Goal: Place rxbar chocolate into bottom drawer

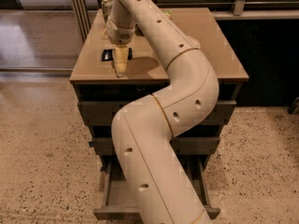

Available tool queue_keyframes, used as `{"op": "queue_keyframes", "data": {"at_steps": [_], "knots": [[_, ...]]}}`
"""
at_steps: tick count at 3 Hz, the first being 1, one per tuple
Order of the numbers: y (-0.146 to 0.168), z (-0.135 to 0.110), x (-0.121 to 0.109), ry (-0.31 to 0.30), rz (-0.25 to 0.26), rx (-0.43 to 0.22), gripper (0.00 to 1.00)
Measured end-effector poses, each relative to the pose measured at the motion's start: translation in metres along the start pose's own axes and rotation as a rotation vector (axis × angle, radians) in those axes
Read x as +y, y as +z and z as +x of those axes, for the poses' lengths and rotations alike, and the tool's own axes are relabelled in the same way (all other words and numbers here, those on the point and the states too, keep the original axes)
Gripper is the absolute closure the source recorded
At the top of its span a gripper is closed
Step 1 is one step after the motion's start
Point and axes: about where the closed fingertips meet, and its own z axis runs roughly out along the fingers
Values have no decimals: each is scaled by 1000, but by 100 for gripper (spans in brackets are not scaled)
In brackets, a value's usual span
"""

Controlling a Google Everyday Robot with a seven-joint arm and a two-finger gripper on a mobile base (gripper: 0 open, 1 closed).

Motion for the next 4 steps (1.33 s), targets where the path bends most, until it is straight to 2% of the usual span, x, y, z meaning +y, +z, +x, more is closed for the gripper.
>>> {"op": "queue_keyframes", "data": {"at_steps": [1,2,4], "knots": [[1,-1,-1,-7,-2,5,0],[-5,7,1,16,6,27,0],[-48,45,16,96,38,72,0]]}}
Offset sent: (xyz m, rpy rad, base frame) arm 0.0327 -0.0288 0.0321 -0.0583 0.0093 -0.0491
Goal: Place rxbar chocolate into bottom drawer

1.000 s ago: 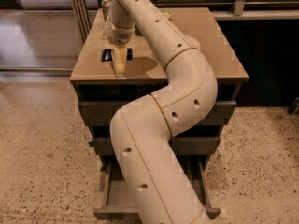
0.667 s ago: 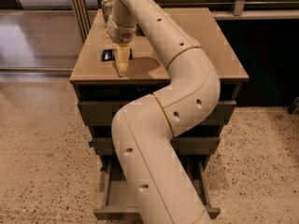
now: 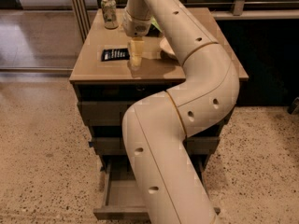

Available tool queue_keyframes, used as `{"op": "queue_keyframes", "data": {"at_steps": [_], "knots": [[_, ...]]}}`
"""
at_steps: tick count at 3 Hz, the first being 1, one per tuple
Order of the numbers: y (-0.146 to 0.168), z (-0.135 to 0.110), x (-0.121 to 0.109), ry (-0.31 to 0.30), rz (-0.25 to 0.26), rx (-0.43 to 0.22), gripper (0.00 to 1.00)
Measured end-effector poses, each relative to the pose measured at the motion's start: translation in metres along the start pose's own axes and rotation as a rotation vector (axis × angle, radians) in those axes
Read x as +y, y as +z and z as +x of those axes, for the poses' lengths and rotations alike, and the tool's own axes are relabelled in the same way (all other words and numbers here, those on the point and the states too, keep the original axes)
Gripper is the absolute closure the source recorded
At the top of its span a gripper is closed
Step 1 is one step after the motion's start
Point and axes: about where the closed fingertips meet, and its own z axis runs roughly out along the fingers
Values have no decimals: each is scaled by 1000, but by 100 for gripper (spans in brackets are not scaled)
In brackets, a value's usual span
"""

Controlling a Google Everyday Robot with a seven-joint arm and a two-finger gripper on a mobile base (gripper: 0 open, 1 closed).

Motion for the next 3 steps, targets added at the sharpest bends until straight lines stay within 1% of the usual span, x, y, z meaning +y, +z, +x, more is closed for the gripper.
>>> {"op": "queue_keyframes", "data": {"at_steps": [1,2,3], "knots": [[-15,12,5,18,10,19,0],[-29,24,10,6,31,-25,0],[-46,37,22,-36,59,-127,0]]}}
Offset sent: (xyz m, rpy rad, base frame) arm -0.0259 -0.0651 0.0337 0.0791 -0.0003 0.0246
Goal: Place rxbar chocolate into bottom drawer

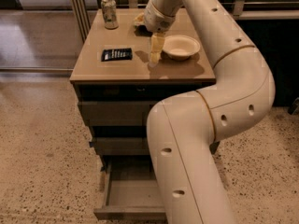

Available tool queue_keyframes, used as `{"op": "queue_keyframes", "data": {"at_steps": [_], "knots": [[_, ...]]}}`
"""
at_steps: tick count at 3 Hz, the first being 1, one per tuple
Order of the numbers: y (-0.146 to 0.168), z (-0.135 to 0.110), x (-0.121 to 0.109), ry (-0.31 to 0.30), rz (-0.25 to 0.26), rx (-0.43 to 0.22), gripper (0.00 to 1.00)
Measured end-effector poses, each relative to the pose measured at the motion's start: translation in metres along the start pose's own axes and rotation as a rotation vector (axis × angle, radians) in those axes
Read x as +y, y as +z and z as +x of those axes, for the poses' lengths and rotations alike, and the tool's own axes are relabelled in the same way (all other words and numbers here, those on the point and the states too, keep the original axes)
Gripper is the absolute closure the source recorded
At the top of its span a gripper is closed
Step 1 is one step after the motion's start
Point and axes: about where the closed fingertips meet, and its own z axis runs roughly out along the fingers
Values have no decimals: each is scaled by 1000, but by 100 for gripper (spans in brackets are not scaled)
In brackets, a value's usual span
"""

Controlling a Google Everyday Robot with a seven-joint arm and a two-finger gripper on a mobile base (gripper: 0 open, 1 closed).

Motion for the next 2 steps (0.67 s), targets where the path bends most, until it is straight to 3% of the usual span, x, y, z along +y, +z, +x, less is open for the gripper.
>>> {"op": "queue_keyframes", "data": {"at_steps": [2], "knots": [[0,1,9,-74,9,-106,0]]}}
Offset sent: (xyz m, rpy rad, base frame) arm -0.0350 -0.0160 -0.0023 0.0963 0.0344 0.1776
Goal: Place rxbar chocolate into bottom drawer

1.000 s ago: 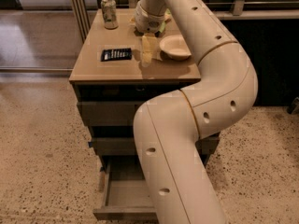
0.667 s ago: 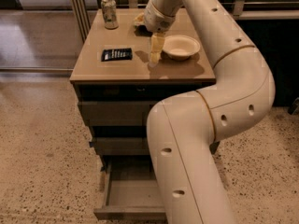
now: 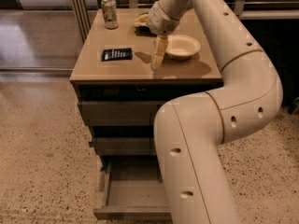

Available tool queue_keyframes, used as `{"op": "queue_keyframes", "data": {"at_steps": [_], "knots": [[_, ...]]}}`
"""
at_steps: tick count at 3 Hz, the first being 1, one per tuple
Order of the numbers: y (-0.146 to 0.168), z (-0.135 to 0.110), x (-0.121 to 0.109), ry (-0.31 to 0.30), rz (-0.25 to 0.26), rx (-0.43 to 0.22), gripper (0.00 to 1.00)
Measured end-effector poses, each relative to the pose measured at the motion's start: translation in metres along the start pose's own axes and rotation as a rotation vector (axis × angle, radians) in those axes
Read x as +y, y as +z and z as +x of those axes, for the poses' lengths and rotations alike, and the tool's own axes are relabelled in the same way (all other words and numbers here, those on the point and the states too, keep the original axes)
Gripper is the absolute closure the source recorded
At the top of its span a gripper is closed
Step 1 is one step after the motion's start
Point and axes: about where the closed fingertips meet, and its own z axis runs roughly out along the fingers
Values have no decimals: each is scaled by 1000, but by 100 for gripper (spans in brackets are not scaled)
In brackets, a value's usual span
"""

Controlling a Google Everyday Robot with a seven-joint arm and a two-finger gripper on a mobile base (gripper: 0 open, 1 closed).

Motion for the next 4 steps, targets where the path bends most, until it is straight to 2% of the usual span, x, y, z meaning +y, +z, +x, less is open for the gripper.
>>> {"op": "queue_keyframes", "data": {"at_steps": [2,4], "knots": [[8,1,-3,-11,10,-24,0],[37,-3,-7,-70,-8,-73,0]]}}
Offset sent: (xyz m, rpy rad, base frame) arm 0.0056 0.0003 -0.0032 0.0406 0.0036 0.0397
